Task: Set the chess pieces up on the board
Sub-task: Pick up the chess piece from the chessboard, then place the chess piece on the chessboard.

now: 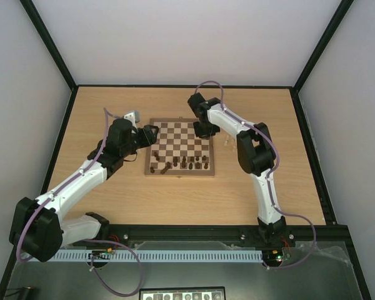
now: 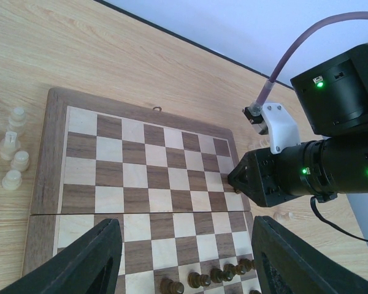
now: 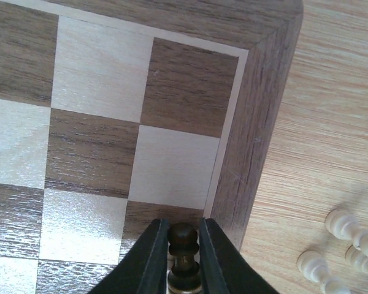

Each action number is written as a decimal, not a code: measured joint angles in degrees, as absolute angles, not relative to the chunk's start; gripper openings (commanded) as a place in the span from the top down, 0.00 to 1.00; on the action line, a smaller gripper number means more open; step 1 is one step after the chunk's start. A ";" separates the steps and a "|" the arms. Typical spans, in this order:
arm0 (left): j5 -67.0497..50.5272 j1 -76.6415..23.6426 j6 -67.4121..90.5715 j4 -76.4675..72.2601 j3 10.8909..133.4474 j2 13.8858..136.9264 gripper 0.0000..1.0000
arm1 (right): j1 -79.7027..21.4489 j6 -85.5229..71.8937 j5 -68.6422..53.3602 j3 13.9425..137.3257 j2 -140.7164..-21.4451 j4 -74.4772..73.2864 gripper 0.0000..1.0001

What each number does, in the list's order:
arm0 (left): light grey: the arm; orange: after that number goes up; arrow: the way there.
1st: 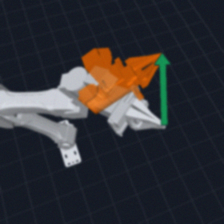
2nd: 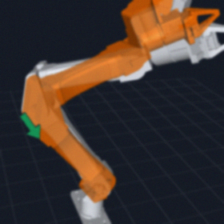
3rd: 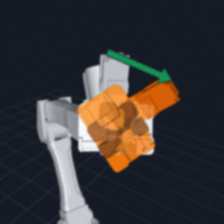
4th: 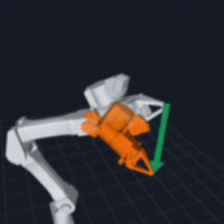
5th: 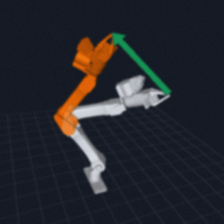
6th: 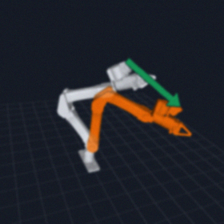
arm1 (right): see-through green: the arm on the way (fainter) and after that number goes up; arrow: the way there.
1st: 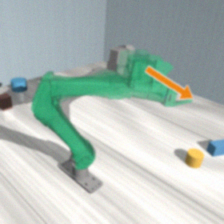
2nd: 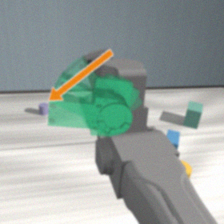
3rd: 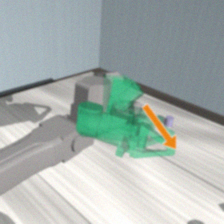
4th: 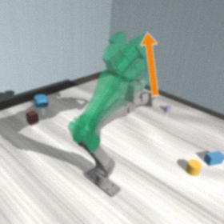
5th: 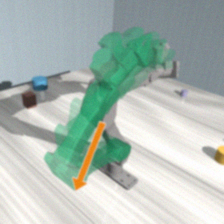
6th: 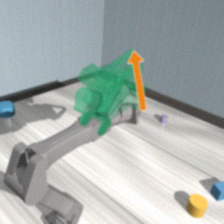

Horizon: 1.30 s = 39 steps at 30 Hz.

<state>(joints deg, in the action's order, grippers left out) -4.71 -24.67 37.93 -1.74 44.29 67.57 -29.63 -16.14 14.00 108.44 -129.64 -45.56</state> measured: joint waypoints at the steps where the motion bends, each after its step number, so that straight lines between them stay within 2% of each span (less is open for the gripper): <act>1: -4.71 -24.67 37.93 -1.74 44.29 67.57 0.40 | -29.63 -16.03 14.02 108.44 -129.64 -45.56 0.89; 5: -4.71 -24.67 37.95 -1.74 44.29 67.57 0.40 | -29.63 -15.81 14.02 108.47 -129.64 -45.52 0.94; 10: -5.69 -24.67 37.95 -2.04 43.77 66.87 0.40 | -29.34 -15.88 12.99 108.51 -129.62 -44.49 0.94; 16: -8.93 -26.41 38.11 -4.64 38.13 59.40 0.39 | -26.50 -19.53 0.95 100.47 -123.00 -34.02 0.93; 21: -9.82 -32.86 36.80 -7.68 37.12 54.96 0.38 | -23.07 -31.14 -14.02 82.83 -105.14 -13.85 0.94; 26: -8.51 -39.92 33.93 -11.68 36.27 49.41 0.33 | -22.02 -53.28 -25.58 60.90 -86.72 19.00 0.93; 31: -8.54 -43.86 31.77 -19.79 31.75 44.66 0.31 | -23.97 -73.03 -29.15 45.54 -81.32 45.74 0.92; 35: -10.33 -45.54 30.87 -26.20 28.91 44.07 0.30 | -28.75 -76.42 -28.25 41.91 -76.34 52.45 0.92; 39: -13.58 -45.87 32.03 -34.37 27.09 45.95 0.32 | -37.76 -70.02 -25.39 41.91 -66.63 54.30 0.93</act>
<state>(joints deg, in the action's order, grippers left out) -13.58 -45.87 32.03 -34.37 27.09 45.95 -37.76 -70.02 -25.39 41.91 -66.63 54.30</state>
